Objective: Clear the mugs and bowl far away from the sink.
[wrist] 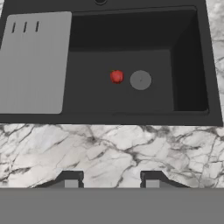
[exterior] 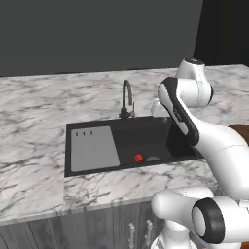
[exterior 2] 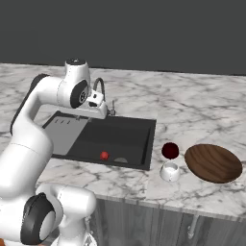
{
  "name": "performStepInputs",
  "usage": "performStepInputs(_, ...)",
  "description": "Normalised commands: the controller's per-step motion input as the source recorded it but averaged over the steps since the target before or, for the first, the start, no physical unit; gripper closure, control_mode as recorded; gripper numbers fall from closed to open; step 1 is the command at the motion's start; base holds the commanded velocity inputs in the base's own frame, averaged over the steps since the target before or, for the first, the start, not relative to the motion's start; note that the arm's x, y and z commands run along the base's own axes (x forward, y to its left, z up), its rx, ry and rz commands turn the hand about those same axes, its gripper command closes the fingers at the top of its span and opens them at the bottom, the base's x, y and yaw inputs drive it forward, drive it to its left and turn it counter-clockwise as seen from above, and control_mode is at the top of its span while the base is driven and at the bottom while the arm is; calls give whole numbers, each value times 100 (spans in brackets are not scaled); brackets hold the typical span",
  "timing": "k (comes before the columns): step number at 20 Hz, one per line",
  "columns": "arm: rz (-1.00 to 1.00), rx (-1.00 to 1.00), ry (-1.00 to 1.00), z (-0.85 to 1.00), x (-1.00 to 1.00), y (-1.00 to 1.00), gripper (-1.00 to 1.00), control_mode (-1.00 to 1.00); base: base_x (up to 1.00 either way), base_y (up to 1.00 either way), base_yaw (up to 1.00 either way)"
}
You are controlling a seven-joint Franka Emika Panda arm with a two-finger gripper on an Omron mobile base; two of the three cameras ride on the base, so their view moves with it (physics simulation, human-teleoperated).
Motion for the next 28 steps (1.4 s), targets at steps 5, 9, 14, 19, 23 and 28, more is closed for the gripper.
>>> performStepInputs(5,0,0,0,-1,0,0,-100,-100,0,0,0)
performStepInputs(9,0,0,0,0,0,0,-100,-100,0,0,0)
performStepInputs(14,0,1,0,-5,1,-6,-100,-100,0,0,0)
performStepInputs(19,-11,14,-1,-18,-32,-69,-100,-100,0,0,0)
performStepInputs(23,-18,4,-3,-13,-27,-96,-100,-100,0,0,0)
performStepInputs(28,-2,-9,-2,-38,-25,-98,-100,-100,0,0,0)
